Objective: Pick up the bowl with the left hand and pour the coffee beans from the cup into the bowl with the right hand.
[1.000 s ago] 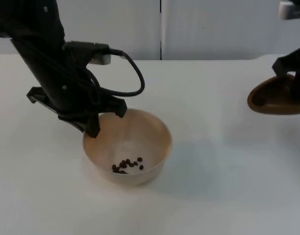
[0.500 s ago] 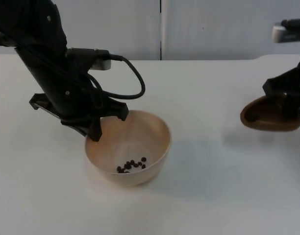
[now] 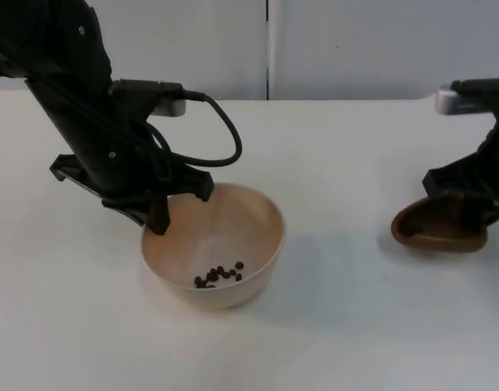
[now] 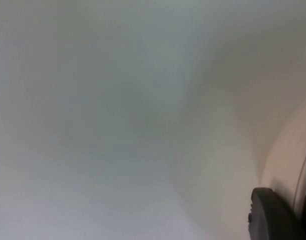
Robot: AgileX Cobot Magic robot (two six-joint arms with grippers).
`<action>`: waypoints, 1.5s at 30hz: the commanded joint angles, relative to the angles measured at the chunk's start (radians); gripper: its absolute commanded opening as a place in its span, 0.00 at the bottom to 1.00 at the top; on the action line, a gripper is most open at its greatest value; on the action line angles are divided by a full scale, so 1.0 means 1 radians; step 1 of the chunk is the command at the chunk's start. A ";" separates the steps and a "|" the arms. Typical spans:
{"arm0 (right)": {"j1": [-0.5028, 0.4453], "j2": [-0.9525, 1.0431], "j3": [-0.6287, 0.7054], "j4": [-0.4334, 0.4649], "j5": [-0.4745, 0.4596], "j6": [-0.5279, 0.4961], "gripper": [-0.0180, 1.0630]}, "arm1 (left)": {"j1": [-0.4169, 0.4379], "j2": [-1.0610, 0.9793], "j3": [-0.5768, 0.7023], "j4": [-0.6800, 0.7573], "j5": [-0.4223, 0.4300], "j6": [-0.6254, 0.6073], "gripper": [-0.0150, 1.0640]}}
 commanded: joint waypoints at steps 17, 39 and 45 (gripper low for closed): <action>-0.005 0.053 0.005 0.004 -0.009 0.039 0.02 | 0.000 0.014 0.003 -0.001 -0.013 0.004 0.01; -0.005 0.046 0.005 0.000 0.005 0.059 0.65 | 0.000 -0.002 0.003 0.001 0.019 0.011 0.69; -0.005 -0.032 0.005 0.000 0.005 0.045 0.65 | 0.000 -0.078 0.003 0.001 0.015 0.011 0.69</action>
